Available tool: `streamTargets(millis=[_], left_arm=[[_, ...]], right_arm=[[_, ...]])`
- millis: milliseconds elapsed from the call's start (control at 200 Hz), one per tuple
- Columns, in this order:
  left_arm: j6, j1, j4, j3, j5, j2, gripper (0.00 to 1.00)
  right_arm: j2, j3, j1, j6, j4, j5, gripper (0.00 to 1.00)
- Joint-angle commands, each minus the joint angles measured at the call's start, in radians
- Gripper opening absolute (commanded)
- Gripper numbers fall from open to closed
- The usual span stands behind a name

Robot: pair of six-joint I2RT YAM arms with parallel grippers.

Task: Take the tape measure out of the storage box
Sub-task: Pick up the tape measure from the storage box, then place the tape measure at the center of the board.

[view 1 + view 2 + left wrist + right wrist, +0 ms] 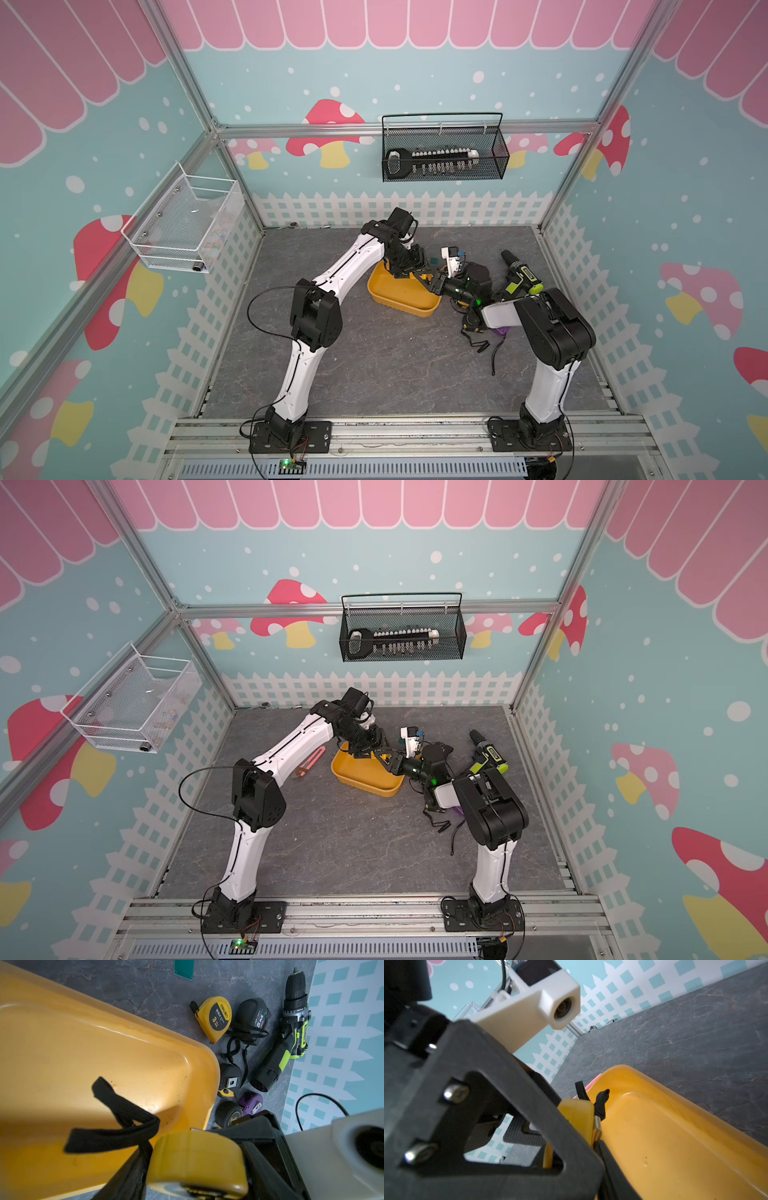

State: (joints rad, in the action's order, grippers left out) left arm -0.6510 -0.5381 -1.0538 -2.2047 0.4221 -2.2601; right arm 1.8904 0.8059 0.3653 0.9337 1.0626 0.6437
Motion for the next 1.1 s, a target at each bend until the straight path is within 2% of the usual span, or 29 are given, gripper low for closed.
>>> streamTargets(millis=[0,30,120,200,245,330,405,550,665,801,991,1096], left_arm=[[0.013,-0.011,0.013,0.005,0.049,0.039,0.5],[0.017,-0.011,0.013,0.005,0.056,0.039,0.54],[0.029,-0.01,0.013,0.007,0.035,0.049,0.76],[0.051,-0.003,0.017,-0.001,-0.047,0.075,0.93],[0.079,-0.001,0.015,-0.008,-0.114,0.094,0.99],[0.143,0.004,0.012,-0.007,-0.245,0.132,0.99],[0.201,0.006,0.007,0.008,-0.337,0.153,0.99],[0.287,0.006,-0.025,0.045,-0.473,0.158,0.99],[0.313,0.013,-0.025,0.104,-0.535,0.169,0.99],[0.316,0.031,-0.022,0.151,-0.551,0.179,0.99],[0.306,0.063,0.026,0.232,-0.574,0.23,0.99],[0.29,0.096,0.06,0.288,-0.573,0.27,0.99]], right_arm=[[-0.019,0.006,0.012,-0.005,0.022,-0.058,0.27],[-0.027,0.002,0.012,-0.007,0.021,-0.06,0.25],[-0.057,-0.012,0.011,-0.018,0.003,-0.064,0.19],[-0.103,-0.03,-0.007,-0.01,-0.04,-0.05,0.18],[-0.141,-0.055,-0.031,0.002,-0.067,-0.038,0.18],[-0.237,-0.114,-0.107,0.018,-0.135,-0.009,0.17],[-0.338,-0.132,-0.195,-0.004,-0.313,0.036,0.16],[-0.481,-0.072,-0.339,-0.175,-0.769,0.108,0.16],[-0.484,-0.031,-0.407,-0.259,-0.974,0.144,0.17],[-0.391,-0.024,-0.403,-0.254,-0.995,0.247,0.18],[-0.339,-0.076,-0.344,-0.274,-1.029,0.222,0.2],[-0.284,-0.089,-0.288,-0.249,-0.984,0.211,0.21]])
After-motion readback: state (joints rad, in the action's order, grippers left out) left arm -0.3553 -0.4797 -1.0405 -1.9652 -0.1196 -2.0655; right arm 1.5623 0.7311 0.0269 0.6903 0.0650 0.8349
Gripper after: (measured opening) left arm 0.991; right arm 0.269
